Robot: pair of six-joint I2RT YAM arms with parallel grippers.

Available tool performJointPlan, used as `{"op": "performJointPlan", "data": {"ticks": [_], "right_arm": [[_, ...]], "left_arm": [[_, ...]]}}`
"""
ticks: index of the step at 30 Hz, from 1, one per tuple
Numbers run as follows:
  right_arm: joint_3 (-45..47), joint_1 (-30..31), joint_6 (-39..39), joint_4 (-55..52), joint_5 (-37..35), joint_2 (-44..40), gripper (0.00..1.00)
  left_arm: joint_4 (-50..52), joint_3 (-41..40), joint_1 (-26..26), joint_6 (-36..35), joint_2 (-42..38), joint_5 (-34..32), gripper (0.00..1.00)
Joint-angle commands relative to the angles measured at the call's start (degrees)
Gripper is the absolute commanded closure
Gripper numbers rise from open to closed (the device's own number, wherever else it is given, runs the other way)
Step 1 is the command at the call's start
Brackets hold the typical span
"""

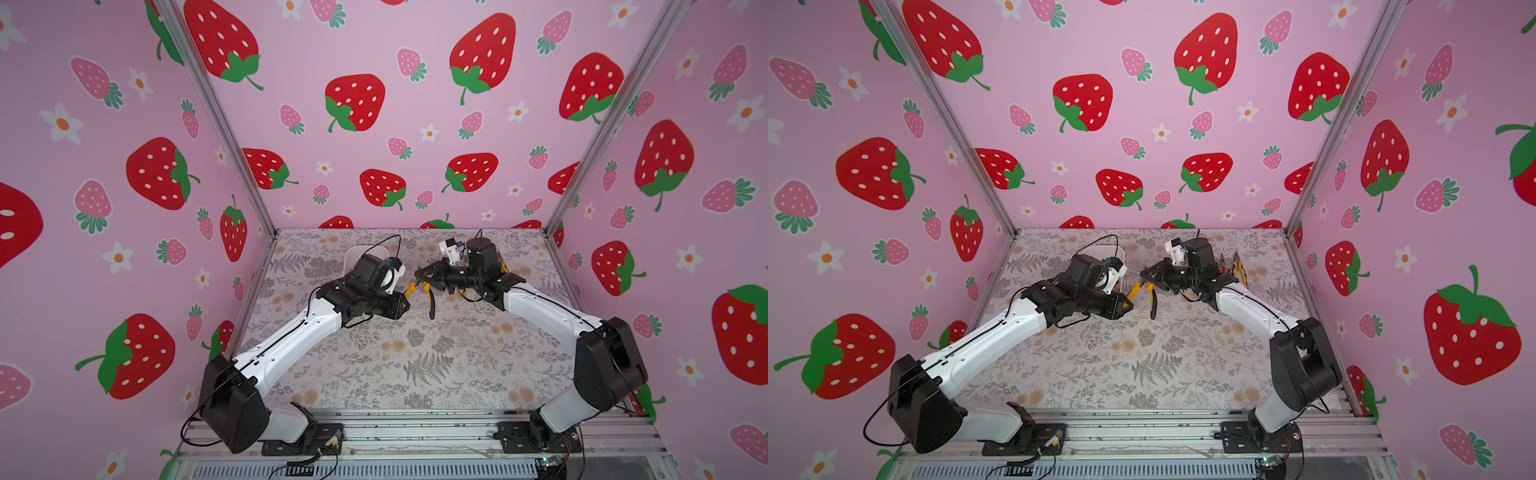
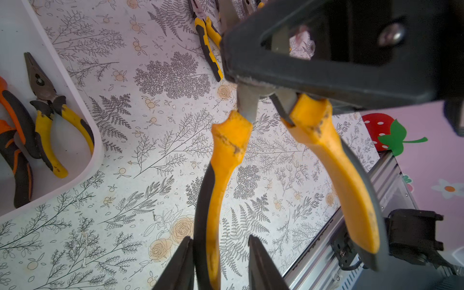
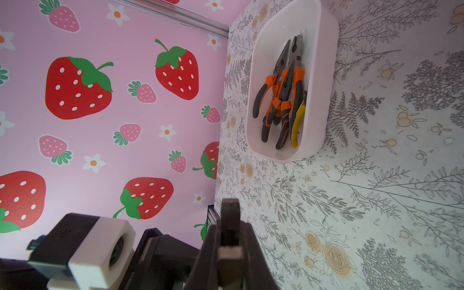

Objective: Take the pliers out of the storage box
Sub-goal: Place the pliers at the center of the board.

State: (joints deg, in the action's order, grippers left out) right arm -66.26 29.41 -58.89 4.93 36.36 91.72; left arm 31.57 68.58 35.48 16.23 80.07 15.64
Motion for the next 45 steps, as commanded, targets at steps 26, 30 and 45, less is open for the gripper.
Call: {"op": "performJointPlan", "data": {"ticks": [26, 30, 45], "right_arm": [[-1.0, -0.8, -2.4, 1.2, 5.7, 1.5, 1.0], [-0.7, -0.7, -2.4, 1.1, 6.7, 1.4, 1.0], [-2.1, 0.1, 0.6, -2.2, 8.4, 2.5, 1.0]], "left_arm": [[0.9, -0.5, 0.7, -1.8, 1.1, 0.3, 0.71], [0.9, -0.5, 0.7, -1.7, 1.5, 0.4, 0.71], [1.4, 0.3, 0.9, -1.8, 2.0, -0.1, 0.71]]}}
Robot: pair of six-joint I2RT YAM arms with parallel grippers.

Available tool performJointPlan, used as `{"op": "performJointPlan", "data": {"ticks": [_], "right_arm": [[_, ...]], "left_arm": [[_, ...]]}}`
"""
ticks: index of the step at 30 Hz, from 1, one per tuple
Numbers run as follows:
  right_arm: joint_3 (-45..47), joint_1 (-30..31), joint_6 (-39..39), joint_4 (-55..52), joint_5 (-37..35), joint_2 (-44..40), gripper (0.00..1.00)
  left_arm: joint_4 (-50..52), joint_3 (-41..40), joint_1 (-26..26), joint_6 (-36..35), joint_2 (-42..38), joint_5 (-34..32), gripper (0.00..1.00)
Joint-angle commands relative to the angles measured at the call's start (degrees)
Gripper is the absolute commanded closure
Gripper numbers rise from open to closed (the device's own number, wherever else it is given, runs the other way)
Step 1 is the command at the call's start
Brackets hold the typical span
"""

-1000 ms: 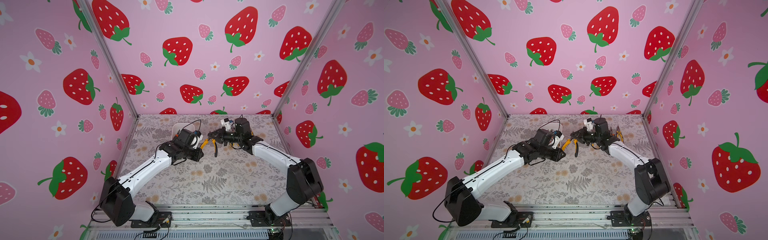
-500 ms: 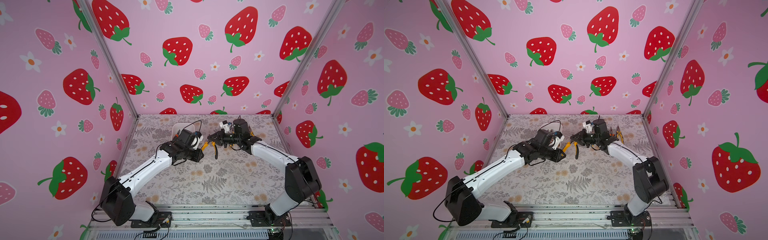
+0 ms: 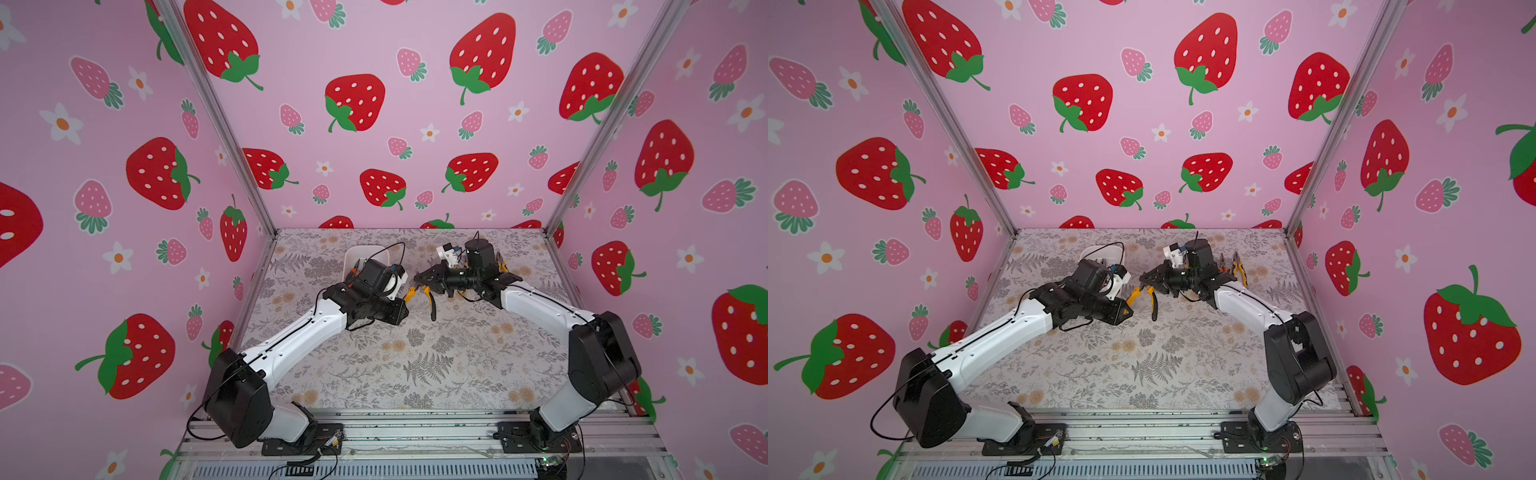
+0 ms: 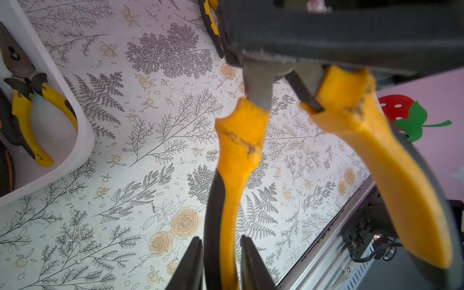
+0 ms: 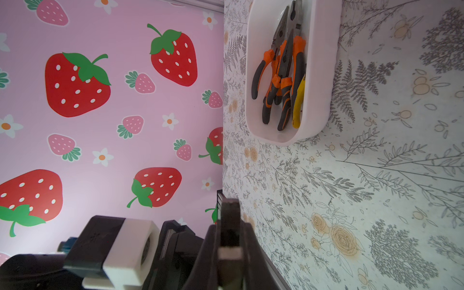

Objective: Take the pliers out of the storage box
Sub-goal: Place the pliers at the center of the board.

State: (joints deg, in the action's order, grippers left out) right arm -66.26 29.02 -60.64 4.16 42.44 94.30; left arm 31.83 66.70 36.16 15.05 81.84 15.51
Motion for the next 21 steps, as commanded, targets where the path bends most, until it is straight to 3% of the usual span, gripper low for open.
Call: {"op": "performJointPlan", "data": {"ticks": [1, 4, 7, 12, 21], "right_arm": [[-2.4, 0.6, 3.0, -2.3, 2.3, -0.1, 1.0], [-3.0, 0.9, 3.9, -3.3, 2.6, 0.1, 1.0], [-3.3, 1.1, 4.5, -4.1, 2.2, 0.0, 1.0], [-3.4, 1.2, 4.5, -3.7, 2.0, 0.1, 1.0], [-4.8, 1.2, 6.3, -4.6, -0.5, -0.8, 1.0]], "left_arm": [[1.2, 2.2, 0.2, -0.6, 0.2, 0.0, 0.71], [1.3, 2.4, 0.2, -0.6, 0.2, -0.2, 0.66], [1.3, 2.6, 0.2, -0.7, 0.3, 0.2, 0.69], [1.2, 2.5, 0.2, -0.7, 0.6, 1.2, 1.0], [1.2, 2.6, 0.4, -0.8, 1.1, 3.0, 1.0]]}}
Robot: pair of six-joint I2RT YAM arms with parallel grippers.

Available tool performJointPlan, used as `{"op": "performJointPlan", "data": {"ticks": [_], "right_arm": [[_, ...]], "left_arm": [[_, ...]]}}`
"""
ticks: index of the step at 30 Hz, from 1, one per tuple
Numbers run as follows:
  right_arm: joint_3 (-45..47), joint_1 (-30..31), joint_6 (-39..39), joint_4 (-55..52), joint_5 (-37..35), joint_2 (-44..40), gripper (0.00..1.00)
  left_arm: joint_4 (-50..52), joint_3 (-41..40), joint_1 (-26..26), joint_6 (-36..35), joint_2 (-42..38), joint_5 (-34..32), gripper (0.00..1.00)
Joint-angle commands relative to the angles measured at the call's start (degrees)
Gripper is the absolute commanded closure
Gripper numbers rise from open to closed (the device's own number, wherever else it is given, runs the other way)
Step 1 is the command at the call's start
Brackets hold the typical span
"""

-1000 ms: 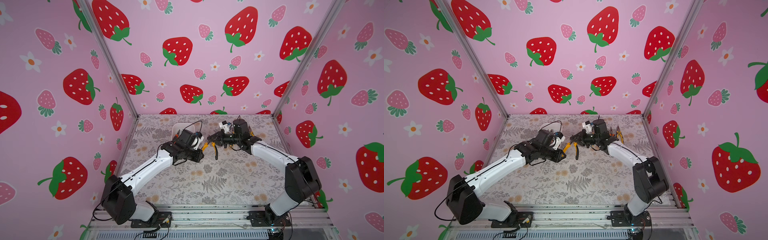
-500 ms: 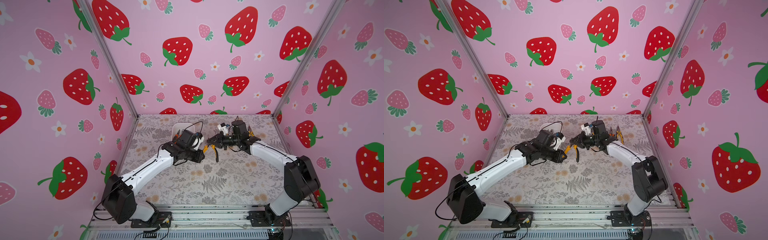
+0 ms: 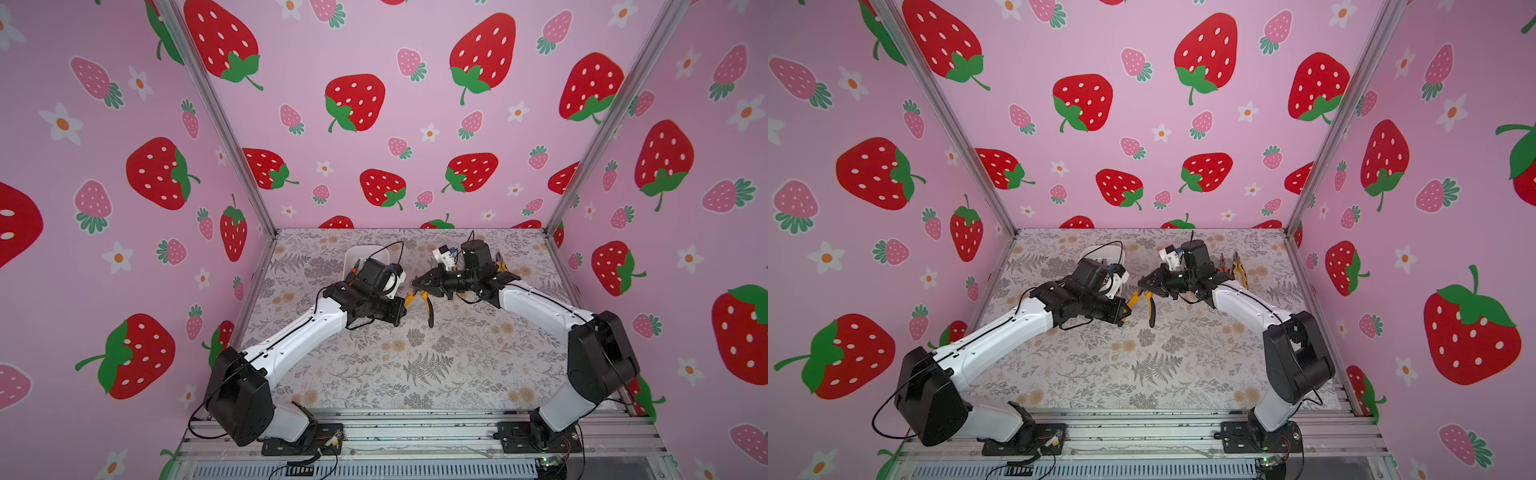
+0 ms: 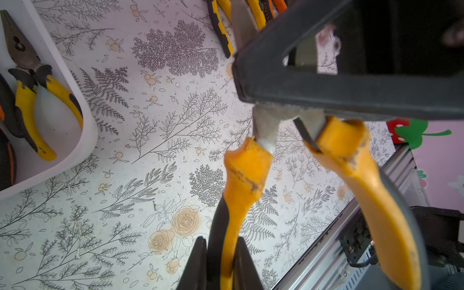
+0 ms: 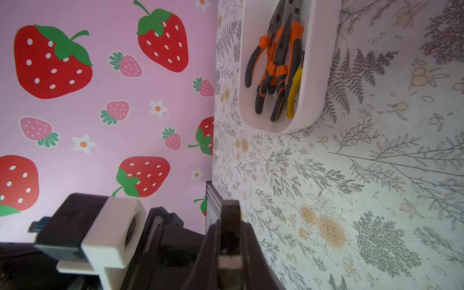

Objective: Take the pliers out of the storage box
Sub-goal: Place the pliers at the center of the board.

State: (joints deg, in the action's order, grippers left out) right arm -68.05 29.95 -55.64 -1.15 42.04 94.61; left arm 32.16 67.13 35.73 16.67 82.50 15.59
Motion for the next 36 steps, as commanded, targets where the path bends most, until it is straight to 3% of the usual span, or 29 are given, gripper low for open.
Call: {"op": "performJointPlan", "data": {"ticks": [1, 4, 11, 14, 29, 36], "right_arm": [[-3.5, 0.3, 2.0, -0.1, -0.8, -1.4, 1.0], [-5.7, 0.3, 4.7, -3.7, -2.5, -2.0, 1.0], [-7.0, 0.2, 8.3, -7.6, -5.7, -2.7, 1.0], [-7.3, 0.2, 9.5, -8.9, -6.6, -2.8, 1.0], [-8.3, 0.2, 9.4, -8.3, -7.7, -2.8, 1.0], [-8.1, 0.1, 9.3, -8.3, -8.2, -3.1, 1.0]], "left_arm": [[1.1, 2.4, 0.9, -2.4, 0.6, 3.0, 1.0], [1.3, 2.2, 1.1, -2.3, 0.6, 3.0, 0.8], [1.5, 2.0, 1.4, -2.3, 0.5, 3.0, 0.76], [1.6, 2.3, 1.5, -2.3, 0.9, 3.0, 0.69], [2.4, 3.8, 2.6, -3.0, 3.6, 5.2, 0.66], [3.4, 3.9, 2.8, -3.6, 4.5, 4.4, 0.59]]}}
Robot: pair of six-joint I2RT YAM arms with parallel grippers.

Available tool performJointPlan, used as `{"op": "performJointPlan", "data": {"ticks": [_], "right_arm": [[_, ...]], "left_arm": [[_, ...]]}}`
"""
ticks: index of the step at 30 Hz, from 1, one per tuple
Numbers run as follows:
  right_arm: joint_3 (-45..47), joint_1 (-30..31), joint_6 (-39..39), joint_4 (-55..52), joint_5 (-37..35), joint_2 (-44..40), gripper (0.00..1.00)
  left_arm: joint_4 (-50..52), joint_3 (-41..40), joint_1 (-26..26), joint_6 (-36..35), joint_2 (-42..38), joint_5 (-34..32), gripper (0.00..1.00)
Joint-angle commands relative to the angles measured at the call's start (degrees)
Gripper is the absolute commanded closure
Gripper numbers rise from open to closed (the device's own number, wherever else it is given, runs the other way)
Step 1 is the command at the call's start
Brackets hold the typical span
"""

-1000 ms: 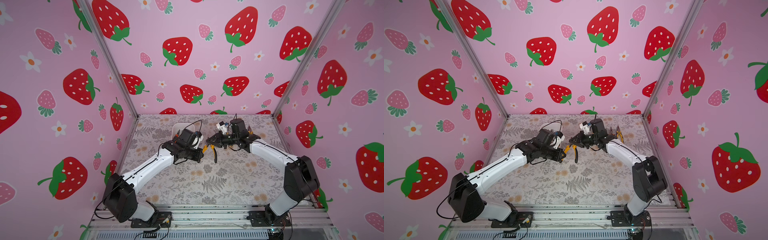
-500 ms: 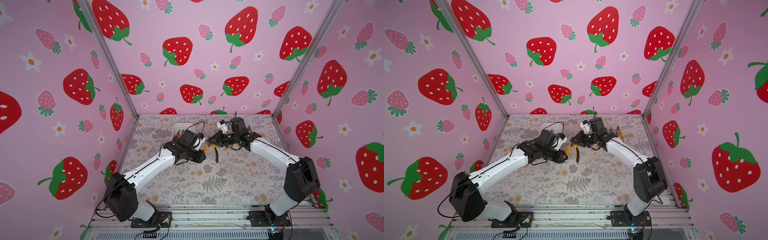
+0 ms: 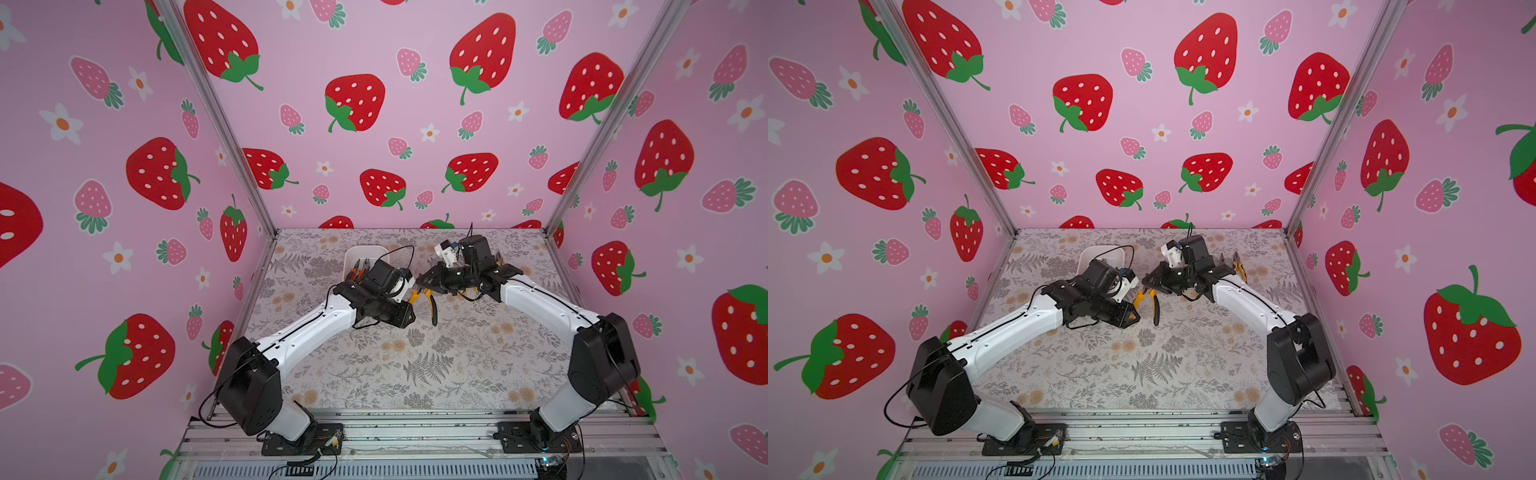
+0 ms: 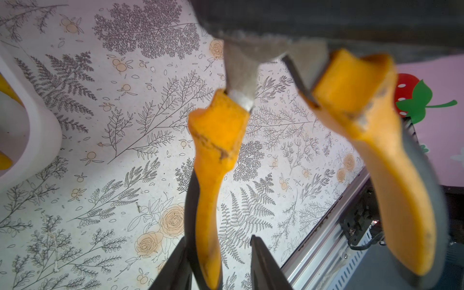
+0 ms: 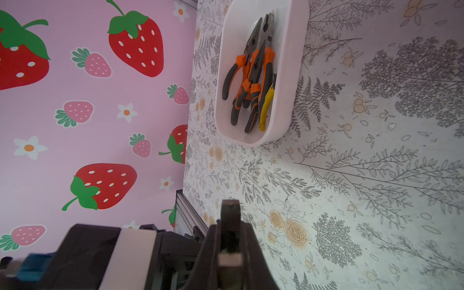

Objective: Take the pliers out of the storage box
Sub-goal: Place the pliers at the center of the board.

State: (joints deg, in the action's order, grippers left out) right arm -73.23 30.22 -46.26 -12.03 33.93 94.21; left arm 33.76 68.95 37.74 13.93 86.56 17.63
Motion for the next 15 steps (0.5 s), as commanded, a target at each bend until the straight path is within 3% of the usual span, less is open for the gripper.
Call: {"op": "performJointPlan", "data": {"ticks": [1, 15], "right_arm": [[-2.9, -0.2, -0.1, 2.6, -0.1, -2.7, 1.0], [-1.7, -0.3, -0.6, 3.4, 0.7, -2.3, 1.0]], "left_arm": [[1.8, 2.1, 0.8, -0.9, 0.4, 2.3, 0.59], [1.5, 2.2, 1.0, -0.8, 0.2, 2.0, 0.82]]}}
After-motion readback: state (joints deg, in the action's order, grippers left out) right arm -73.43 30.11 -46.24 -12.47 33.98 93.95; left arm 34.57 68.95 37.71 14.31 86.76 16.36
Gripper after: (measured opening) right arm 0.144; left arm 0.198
